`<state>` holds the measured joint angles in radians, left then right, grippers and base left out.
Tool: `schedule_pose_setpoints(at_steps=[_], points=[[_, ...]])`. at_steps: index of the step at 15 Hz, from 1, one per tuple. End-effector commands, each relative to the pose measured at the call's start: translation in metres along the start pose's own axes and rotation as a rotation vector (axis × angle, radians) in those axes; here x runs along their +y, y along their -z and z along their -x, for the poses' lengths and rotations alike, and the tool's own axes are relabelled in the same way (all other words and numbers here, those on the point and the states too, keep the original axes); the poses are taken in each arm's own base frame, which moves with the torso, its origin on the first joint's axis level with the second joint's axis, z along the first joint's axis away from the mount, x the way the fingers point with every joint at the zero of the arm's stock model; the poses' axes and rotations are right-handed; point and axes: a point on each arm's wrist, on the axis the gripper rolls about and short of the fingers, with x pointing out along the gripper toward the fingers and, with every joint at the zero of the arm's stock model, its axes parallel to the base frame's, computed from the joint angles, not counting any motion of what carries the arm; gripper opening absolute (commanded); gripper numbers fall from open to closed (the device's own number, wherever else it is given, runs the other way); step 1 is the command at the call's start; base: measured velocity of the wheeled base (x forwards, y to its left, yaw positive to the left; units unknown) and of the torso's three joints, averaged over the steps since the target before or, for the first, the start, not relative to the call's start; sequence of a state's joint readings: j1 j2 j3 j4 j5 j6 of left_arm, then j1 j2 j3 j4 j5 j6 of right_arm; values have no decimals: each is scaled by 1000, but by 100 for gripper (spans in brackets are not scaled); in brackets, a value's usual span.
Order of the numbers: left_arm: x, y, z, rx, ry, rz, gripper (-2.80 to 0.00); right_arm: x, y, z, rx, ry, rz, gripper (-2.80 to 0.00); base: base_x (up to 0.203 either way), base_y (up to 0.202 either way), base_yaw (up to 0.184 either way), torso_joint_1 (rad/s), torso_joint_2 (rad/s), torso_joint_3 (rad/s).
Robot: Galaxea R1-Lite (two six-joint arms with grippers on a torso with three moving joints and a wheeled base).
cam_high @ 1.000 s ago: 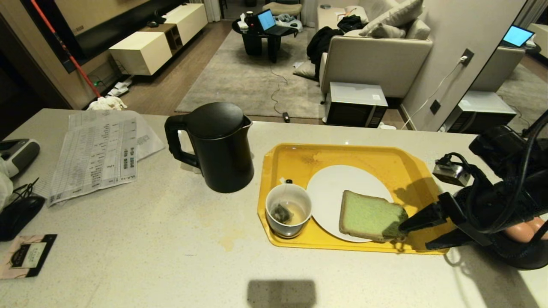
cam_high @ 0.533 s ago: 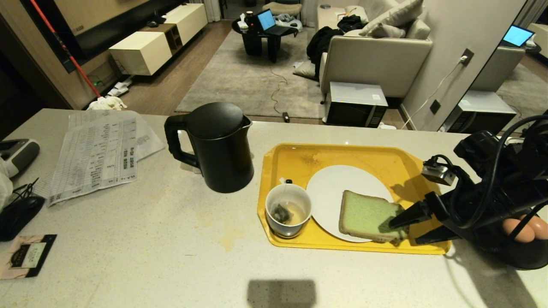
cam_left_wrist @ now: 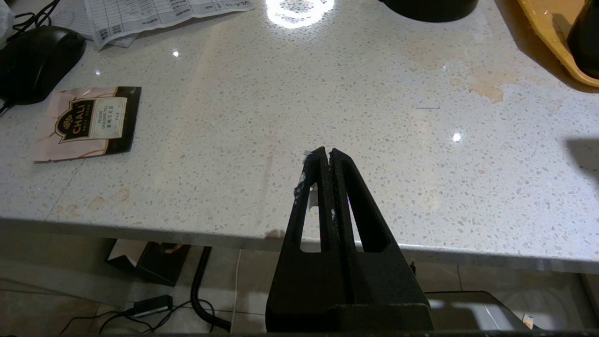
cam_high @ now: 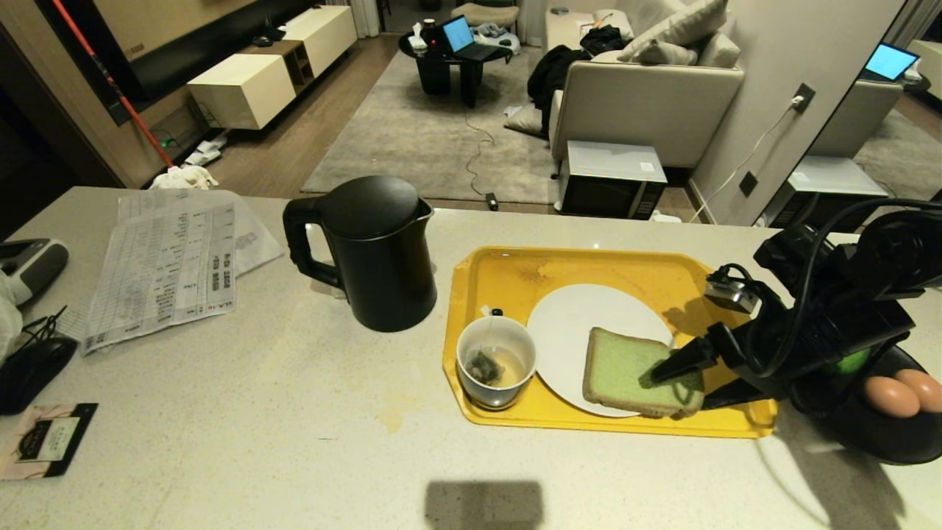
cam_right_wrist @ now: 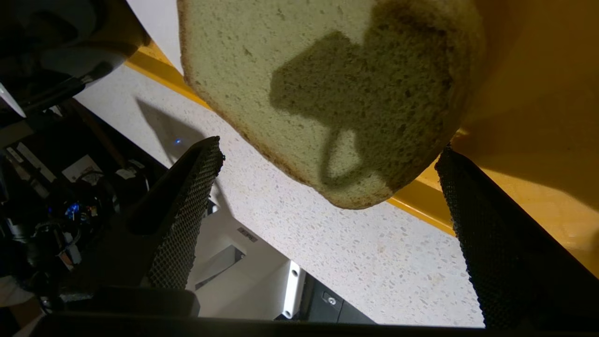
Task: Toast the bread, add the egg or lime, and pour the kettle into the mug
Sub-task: Pick up the bread slice
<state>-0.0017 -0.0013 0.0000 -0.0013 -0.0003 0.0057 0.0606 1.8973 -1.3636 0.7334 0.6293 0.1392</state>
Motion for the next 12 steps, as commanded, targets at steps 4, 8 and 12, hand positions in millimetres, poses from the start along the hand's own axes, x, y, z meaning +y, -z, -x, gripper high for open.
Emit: schedule_pose_setpoints(at_steps=[4,8,12], points=[[0,0,0,-1,0,0,-280,-4,-9,-11,21,-6,-10,0,0,0,0,0,0,0],[0,0,0,-1,1,0,-280,-3,-10,-10,16,-5,-12,0,0,0,0,0,0,0],[0,0,0,-1,0,0,-280,-1,-7,-6,12,-6,-9,-280,0,0,0,0,0,0]])
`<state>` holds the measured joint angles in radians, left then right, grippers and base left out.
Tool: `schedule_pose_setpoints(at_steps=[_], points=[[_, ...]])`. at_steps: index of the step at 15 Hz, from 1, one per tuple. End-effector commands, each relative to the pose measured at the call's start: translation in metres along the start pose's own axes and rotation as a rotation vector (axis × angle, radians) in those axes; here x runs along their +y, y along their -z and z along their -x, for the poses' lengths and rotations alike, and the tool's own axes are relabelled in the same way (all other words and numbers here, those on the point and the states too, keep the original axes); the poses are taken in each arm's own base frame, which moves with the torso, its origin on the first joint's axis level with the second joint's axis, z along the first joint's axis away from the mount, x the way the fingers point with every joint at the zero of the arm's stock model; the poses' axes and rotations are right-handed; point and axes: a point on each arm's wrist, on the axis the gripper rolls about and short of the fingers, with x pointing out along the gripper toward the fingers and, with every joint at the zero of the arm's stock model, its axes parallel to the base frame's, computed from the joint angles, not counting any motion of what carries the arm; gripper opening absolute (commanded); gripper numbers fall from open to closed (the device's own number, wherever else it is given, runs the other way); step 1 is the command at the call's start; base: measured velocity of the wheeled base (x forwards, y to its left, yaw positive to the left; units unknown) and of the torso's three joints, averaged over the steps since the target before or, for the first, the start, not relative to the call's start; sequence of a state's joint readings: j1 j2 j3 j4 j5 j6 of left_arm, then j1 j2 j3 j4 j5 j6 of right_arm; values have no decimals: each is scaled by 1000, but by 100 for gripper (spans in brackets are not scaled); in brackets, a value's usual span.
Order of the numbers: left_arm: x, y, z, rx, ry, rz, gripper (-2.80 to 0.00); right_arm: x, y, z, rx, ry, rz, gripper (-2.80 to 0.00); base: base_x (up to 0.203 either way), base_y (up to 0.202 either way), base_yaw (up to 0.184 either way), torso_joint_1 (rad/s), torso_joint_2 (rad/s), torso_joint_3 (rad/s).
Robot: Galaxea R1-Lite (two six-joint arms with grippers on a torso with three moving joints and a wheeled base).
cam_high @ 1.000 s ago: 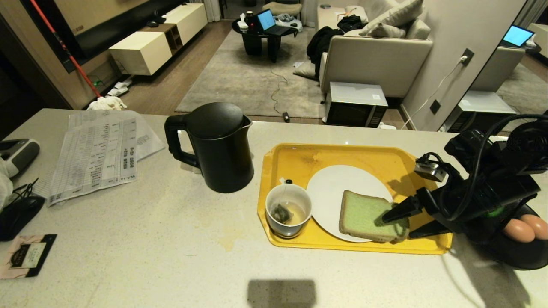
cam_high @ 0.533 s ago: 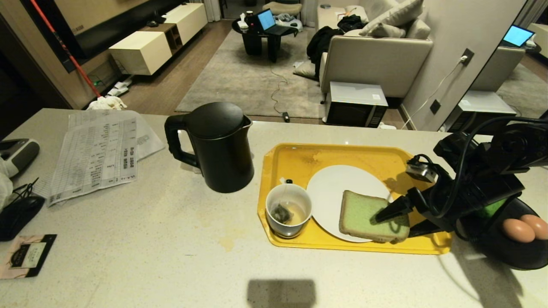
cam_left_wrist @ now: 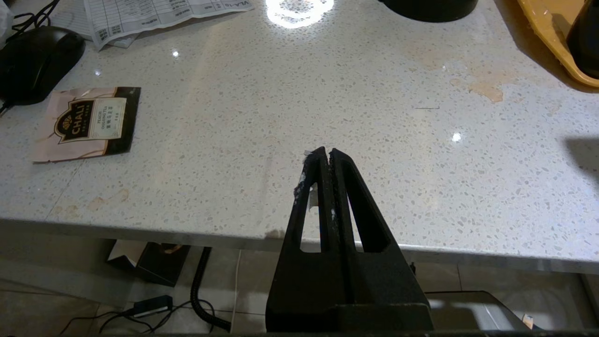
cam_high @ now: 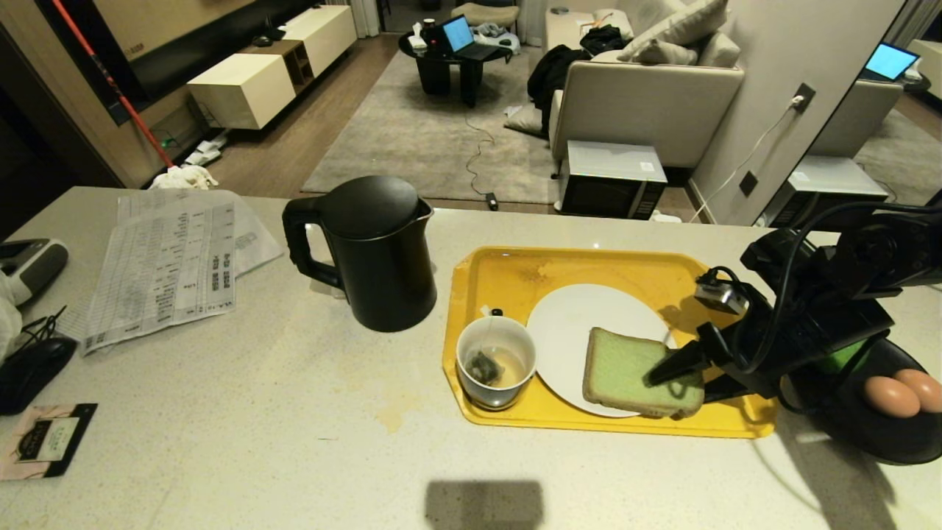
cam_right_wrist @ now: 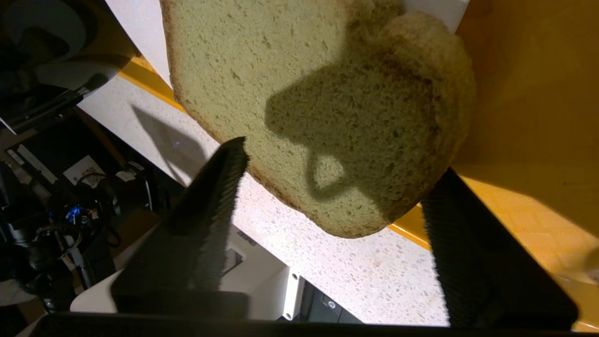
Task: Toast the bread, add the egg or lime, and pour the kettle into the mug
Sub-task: Pick up the bread slice
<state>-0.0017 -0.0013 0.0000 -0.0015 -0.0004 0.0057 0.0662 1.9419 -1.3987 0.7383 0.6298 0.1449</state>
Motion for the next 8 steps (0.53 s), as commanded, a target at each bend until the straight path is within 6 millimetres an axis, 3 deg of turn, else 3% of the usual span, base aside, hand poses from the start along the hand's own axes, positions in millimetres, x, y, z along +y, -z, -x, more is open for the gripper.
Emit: schedule_pose_setpoints(at_steps=[1,8], points=[[0,0,0,0,-1,0,-280,3,2,4,-4,-6,1,-280,0,0,0,0,0,0],[0,0,0,0,-1,0,-280,12,10,22,-51,-6,23,-280,0,0,0,0,0,0]])
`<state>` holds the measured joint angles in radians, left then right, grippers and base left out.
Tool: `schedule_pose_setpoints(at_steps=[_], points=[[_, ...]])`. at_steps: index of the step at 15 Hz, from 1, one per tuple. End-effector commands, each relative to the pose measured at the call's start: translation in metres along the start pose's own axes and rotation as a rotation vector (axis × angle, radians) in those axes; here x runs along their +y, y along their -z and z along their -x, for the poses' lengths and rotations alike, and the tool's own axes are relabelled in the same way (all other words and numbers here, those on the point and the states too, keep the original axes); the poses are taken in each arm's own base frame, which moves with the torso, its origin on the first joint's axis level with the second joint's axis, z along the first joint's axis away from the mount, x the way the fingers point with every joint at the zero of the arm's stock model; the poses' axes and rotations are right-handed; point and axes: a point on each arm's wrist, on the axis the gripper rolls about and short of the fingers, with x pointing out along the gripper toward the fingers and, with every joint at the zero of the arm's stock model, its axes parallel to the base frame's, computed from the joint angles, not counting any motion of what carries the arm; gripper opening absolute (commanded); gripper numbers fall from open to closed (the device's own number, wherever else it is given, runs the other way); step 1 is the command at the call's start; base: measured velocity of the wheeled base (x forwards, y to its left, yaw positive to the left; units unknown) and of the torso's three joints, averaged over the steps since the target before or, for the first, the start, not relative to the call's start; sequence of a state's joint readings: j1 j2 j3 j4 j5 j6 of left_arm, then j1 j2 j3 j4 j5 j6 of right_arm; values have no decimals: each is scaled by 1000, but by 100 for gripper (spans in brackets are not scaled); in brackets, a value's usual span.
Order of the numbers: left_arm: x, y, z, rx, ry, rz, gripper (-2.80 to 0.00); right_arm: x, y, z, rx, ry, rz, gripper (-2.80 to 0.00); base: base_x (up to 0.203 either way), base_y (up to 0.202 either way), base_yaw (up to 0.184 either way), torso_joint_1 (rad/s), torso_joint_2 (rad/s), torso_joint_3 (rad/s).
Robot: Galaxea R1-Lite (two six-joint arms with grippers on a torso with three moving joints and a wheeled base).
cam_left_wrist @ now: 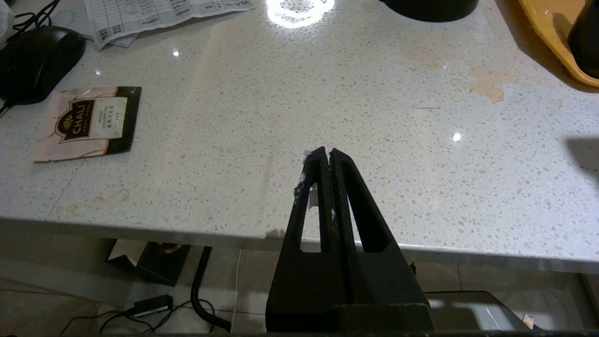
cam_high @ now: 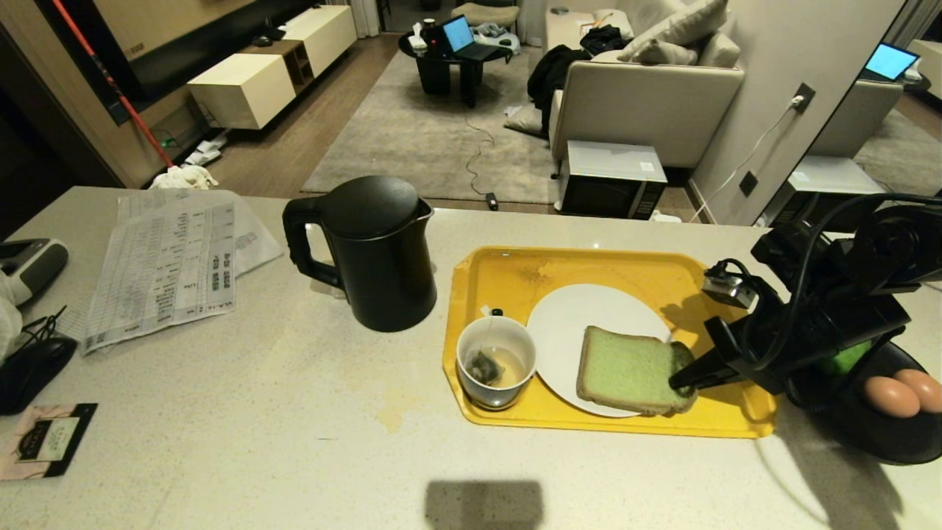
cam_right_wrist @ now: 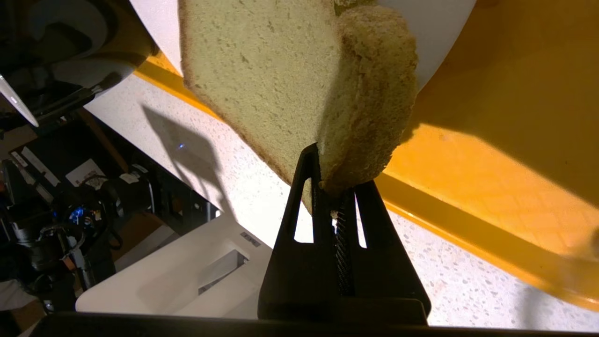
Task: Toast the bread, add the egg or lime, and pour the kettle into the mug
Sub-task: Pick up the bread slice, then put the bread slices in the toaster
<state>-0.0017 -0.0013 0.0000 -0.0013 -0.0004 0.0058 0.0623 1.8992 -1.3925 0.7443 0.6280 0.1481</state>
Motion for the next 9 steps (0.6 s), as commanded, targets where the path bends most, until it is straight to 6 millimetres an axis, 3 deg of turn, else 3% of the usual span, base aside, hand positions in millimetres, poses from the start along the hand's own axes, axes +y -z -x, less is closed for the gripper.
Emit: schedule_pose_setpoints(at_steps=[1,5,9], points=[[0,0,0,-1,-1,0,-280,8,7,18,-45,-5,22,-280,0,0,0,0,0,0],[0,0,0,-1,-1,0,-280,34,28,58,-155,-9,104,-280,0,0,0,0,0,0],[0,0,0,-1,-1,0,-280,59,75,100,-279,145,271,-280,0,0,0,0,0,0]])
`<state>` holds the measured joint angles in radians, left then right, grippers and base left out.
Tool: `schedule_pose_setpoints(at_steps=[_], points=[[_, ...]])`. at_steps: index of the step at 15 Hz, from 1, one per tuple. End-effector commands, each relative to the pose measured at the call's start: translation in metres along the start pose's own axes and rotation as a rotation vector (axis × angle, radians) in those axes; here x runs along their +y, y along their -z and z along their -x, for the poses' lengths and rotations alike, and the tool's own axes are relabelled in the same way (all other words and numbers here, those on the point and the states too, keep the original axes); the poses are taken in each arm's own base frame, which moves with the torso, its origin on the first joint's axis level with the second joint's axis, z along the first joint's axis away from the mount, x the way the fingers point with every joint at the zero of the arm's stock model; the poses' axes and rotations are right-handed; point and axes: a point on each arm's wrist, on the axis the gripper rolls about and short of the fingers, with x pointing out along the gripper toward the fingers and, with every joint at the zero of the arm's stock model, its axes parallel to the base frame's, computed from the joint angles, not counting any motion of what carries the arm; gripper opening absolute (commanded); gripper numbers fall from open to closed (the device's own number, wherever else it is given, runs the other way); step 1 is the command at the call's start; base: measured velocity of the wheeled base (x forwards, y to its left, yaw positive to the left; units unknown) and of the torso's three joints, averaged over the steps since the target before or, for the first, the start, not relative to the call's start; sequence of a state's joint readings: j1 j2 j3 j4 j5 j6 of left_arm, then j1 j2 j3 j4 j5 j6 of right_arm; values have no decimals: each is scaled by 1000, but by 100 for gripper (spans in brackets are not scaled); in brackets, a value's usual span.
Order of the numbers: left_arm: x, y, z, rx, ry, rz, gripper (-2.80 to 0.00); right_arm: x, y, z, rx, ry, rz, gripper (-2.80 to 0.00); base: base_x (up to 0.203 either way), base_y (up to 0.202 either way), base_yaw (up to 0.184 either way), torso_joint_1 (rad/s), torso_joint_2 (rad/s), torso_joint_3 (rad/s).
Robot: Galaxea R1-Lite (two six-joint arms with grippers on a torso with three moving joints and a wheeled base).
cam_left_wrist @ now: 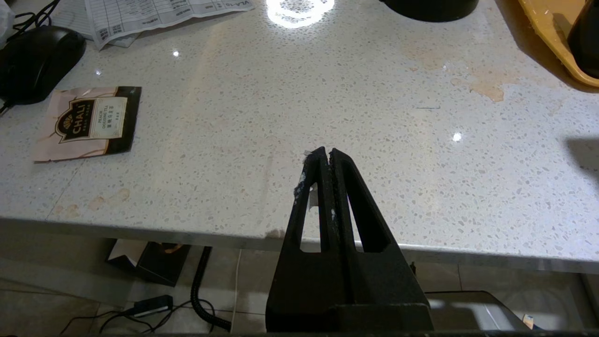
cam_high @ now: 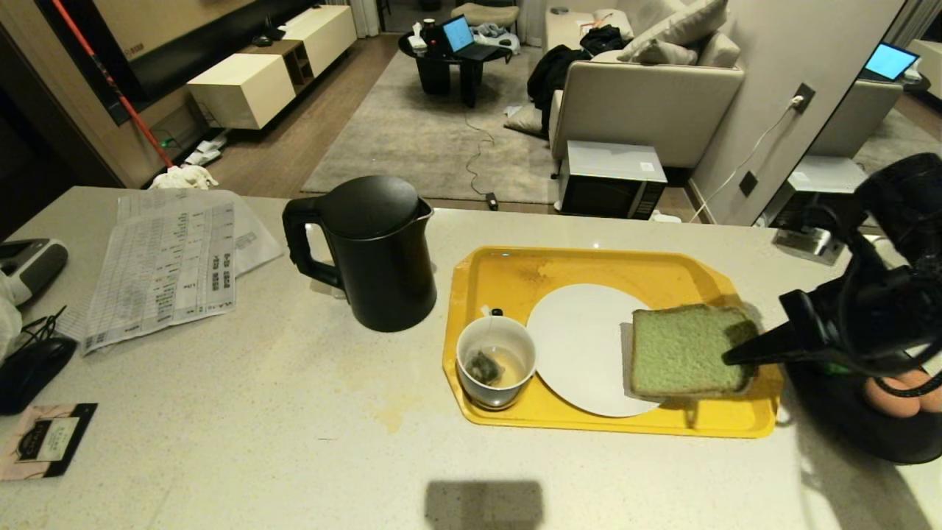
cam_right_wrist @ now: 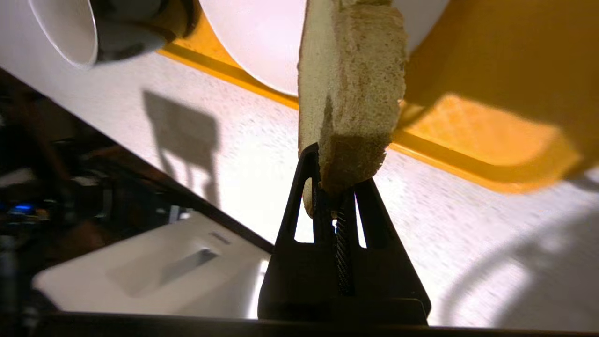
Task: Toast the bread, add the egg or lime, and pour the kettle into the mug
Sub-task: Put the bread slices in the toaster
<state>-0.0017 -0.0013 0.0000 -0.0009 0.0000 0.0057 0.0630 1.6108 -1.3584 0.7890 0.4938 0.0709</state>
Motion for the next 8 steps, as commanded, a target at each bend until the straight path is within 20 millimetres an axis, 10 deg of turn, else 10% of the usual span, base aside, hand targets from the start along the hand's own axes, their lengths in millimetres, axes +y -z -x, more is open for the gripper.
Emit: schedule_pose_setpoints(at_steps=[1,8], points=[[0,0,0,-1,1,0,-280,22,28,46,-126,74,121,-280,0,0,0,0,0,0],[0,0,0,-1,1,0,-280,40,73,104,-321,416,309,-280,0,0,0,0,0,0]])
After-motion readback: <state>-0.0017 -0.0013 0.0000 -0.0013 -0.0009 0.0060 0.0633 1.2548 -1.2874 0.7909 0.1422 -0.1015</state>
